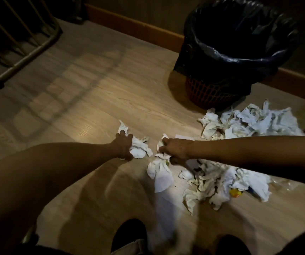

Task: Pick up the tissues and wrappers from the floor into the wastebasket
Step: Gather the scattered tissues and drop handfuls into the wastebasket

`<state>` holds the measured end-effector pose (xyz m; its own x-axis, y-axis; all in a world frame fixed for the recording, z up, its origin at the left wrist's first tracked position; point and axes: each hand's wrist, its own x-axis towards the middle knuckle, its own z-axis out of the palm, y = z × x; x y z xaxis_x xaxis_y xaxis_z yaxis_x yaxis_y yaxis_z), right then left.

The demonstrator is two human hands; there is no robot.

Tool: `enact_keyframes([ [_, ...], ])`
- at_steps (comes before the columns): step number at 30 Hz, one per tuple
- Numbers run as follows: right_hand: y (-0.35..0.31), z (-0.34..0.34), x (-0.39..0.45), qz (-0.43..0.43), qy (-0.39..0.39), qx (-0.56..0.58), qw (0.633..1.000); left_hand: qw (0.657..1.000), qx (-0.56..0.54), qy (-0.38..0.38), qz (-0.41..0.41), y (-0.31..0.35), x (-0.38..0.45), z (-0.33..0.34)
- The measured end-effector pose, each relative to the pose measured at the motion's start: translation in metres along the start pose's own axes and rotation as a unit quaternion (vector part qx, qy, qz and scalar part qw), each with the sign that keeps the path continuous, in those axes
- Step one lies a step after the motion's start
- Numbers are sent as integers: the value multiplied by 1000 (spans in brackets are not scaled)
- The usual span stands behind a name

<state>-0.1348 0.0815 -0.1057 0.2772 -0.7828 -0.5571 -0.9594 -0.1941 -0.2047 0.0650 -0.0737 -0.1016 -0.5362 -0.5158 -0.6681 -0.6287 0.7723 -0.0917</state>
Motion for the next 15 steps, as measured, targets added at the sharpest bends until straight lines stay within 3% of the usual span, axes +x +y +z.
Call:
enact_keyframes([
  [3,14,-14,-3,18,-15,9,1000,999,-5,15,31,1,0,-14],
  [10,58,-53,-48,106,80,53,990,997,-35,60,42,7,-6,-70],
  [15,73,-89,-93,147,167,96,970,976,-130,165,57,21,-20,-123],
])
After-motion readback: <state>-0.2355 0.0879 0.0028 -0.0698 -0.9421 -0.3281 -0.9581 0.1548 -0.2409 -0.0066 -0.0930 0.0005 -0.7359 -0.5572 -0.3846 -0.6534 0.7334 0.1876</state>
